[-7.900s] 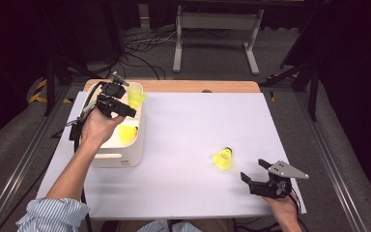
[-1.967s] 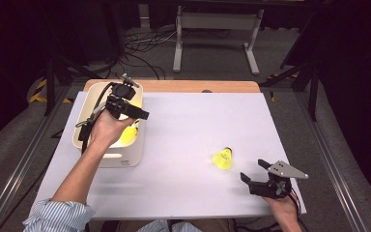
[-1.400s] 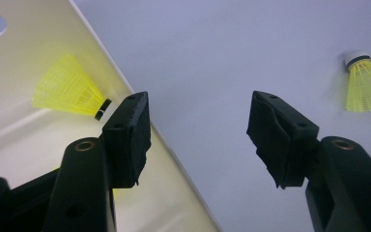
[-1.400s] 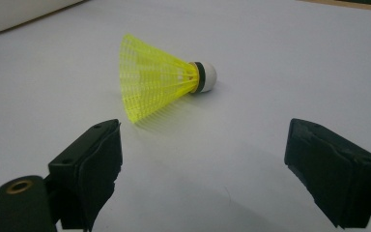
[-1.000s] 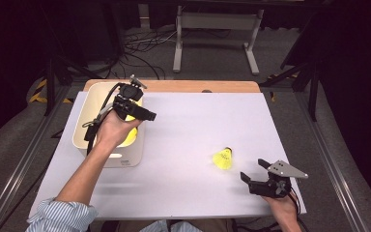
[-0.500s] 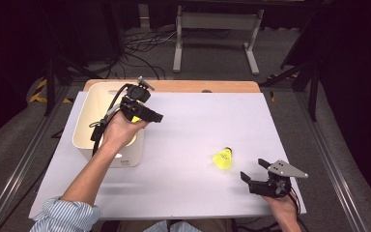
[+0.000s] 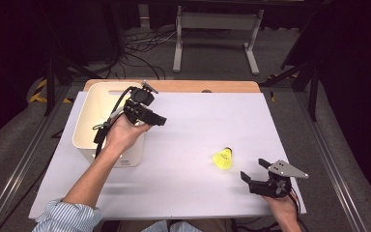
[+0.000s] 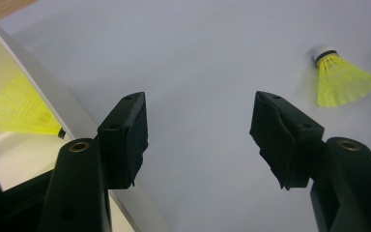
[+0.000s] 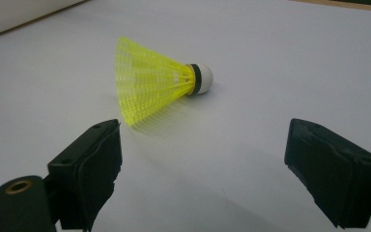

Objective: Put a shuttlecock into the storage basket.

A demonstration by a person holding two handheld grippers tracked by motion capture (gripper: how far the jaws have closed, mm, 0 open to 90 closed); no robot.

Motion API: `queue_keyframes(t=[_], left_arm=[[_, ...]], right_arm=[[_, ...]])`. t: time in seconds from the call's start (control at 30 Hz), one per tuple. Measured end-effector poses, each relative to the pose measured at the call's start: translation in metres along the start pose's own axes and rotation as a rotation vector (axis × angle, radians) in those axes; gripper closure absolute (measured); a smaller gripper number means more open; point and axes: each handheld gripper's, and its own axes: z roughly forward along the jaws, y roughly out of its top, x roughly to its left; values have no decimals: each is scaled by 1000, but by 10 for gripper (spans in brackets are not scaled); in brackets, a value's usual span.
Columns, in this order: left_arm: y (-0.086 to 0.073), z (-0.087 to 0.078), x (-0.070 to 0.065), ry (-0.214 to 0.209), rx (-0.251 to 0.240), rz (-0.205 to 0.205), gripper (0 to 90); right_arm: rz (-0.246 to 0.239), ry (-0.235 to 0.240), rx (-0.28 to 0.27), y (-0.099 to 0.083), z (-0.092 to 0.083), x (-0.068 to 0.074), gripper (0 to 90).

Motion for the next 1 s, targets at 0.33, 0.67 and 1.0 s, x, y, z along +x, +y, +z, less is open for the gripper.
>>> queue_keyframes(t=[0.33,0.67,1.0], left_arm=[[-3,6,-13,-8,3,13,381],[-3,15,-27,-16,7,34,375],[-8,23,-35,-31,17,37,372]], right_arm=[[15,-7,-21,0,-4,0,141],[35,4,-30,1,-4,-1,141],[49,1,-29,2,-4,-2,142]])
